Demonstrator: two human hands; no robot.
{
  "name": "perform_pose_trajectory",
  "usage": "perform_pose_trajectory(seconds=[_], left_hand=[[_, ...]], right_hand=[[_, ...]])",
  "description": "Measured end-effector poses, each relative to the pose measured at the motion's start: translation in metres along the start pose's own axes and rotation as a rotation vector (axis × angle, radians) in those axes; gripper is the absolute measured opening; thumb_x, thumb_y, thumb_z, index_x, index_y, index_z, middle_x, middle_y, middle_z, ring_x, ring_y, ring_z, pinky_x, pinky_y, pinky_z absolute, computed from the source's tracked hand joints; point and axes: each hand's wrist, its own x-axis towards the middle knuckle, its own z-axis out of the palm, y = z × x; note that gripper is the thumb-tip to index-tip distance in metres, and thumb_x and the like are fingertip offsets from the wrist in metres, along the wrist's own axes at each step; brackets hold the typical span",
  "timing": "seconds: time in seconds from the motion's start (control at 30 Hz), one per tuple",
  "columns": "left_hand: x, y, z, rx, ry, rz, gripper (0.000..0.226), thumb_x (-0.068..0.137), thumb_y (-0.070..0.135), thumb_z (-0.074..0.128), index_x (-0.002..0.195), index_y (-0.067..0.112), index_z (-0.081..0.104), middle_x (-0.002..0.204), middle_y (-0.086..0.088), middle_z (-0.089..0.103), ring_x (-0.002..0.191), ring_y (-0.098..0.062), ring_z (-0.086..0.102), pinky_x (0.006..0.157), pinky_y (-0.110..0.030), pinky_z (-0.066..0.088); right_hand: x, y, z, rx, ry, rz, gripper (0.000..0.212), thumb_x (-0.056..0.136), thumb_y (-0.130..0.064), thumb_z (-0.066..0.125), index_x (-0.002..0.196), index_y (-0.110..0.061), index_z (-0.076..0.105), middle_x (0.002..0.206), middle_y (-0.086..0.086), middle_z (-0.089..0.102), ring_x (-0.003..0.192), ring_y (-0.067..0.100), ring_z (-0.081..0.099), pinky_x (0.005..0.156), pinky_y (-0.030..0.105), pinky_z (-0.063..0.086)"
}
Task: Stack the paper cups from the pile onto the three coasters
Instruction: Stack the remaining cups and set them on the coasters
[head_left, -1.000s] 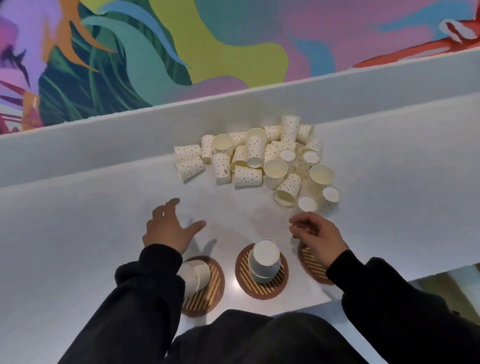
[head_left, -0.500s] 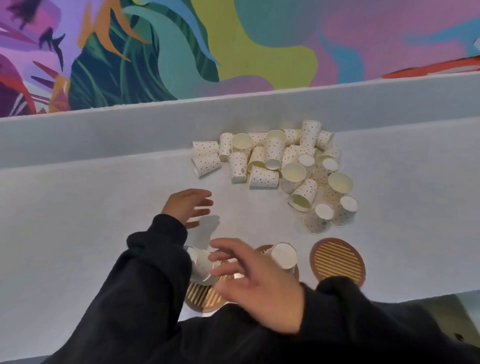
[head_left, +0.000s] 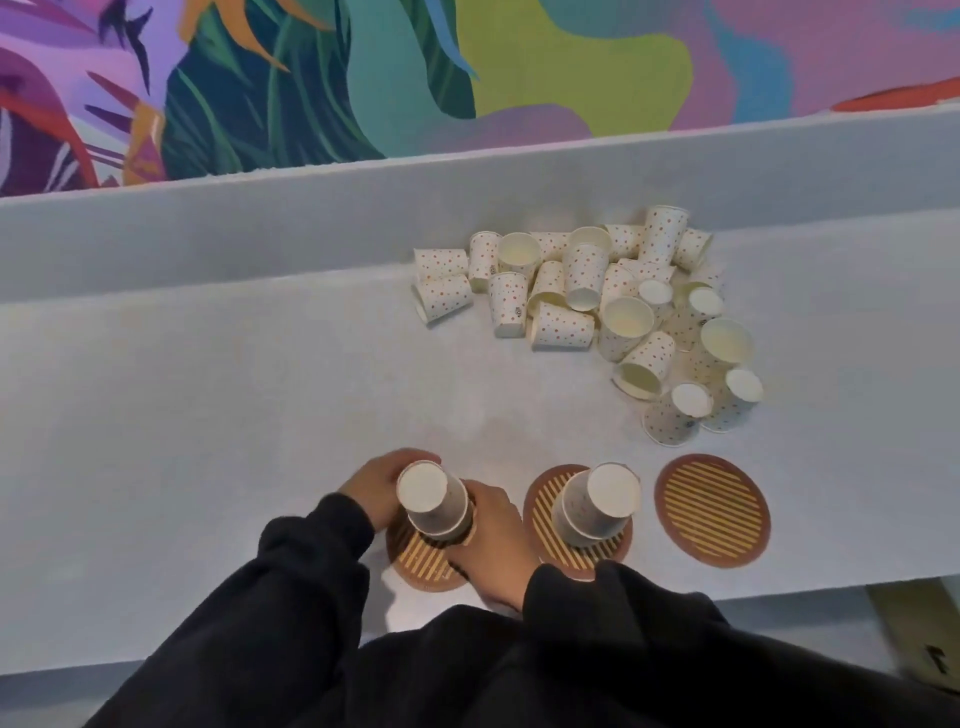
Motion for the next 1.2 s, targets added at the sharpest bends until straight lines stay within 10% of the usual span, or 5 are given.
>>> perform_pose_trajectory(seconds=[0.33, 1.2], left_hand=[[-0.007, -0.048, 0.026, 0.339, -0.125, 0.164, 0.087, 0.049, 0.043, 0.100, 0.125, 0.046, 0.056, 0.119, 0.024, 0.066, 0.114, -0.003, 0.065, 0.094, -0.020, 0.051], [-0.017, -0.056, 0.026, 0.332, 0.103, 0.278, 0.087, 0.055, 0.037, 0.100, 0.117, 0.050, 0.040, 0.121, 0.018, 0.053, 0.118, -0.010, 0.053, 0.102, -0.024, 0.038]], right_hand=[[0.000, 0.007, -0.002, -0.286, 0.017, -0.082, 0.067, 0.088, -0.021, 0.076, 0.141, -0.044, 0.042, 0.139, -0.014, 0.040, 0.127, 0.014, 0.051, 0.110, 0.035, 0.049], [0.000, 0.027, -0.001, -0.293, 0.055, -0.207, 0.066, 0.091, -0.022, 0.073, 0.150, -0.029, 0.045, 0.152, -0.007, 0.039, 0.139, 0.018, 0.041, 0.117, 0.031, 0.037]])
